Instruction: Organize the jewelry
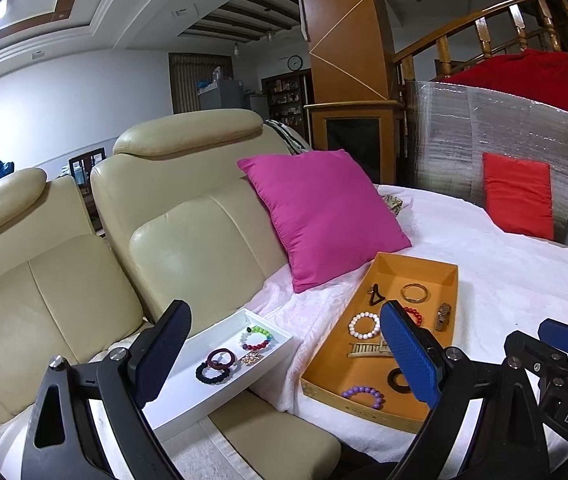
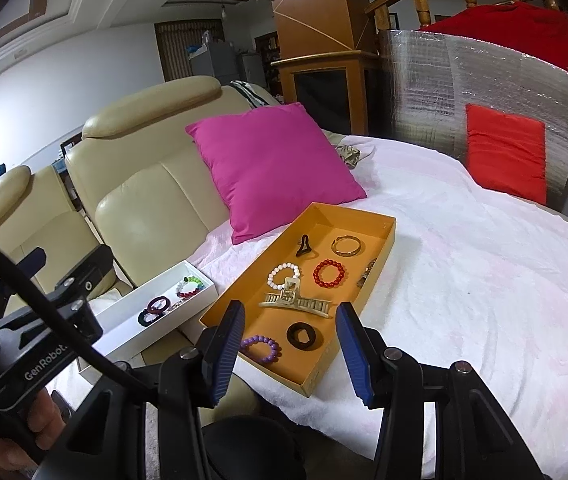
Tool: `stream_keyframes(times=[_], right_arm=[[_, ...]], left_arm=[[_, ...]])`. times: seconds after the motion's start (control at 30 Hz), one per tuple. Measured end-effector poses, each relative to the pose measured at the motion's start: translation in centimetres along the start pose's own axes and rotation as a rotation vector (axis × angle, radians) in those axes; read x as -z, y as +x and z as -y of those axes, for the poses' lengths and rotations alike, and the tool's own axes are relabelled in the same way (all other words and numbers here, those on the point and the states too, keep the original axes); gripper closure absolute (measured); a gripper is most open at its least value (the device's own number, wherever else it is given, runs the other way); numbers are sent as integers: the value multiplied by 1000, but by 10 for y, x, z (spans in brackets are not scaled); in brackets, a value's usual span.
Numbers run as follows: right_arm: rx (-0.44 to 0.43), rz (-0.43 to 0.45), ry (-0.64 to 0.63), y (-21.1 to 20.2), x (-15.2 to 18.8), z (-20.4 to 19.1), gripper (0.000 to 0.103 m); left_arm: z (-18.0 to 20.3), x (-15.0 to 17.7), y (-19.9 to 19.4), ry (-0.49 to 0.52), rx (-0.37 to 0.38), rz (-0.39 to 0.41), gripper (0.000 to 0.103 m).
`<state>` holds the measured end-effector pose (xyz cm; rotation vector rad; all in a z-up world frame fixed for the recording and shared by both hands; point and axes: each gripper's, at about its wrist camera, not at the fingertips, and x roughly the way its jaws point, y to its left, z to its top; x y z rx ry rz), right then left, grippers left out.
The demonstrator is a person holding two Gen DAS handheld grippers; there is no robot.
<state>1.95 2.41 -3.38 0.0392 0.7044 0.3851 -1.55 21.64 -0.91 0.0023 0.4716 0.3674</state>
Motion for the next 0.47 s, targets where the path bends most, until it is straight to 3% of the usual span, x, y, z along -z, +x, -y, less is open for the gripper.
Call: stream_keyframes(times=[0.3, 0.47], right_arm=[[-20, -19, 2, 18, -8, 5, 52], [30, 20, 67, 12, -14, 57, 51]], left_arm=[[9, -5, 14, 19, -8, -8, 8], [73, -21, 18, 98, 130, -3, 8]])
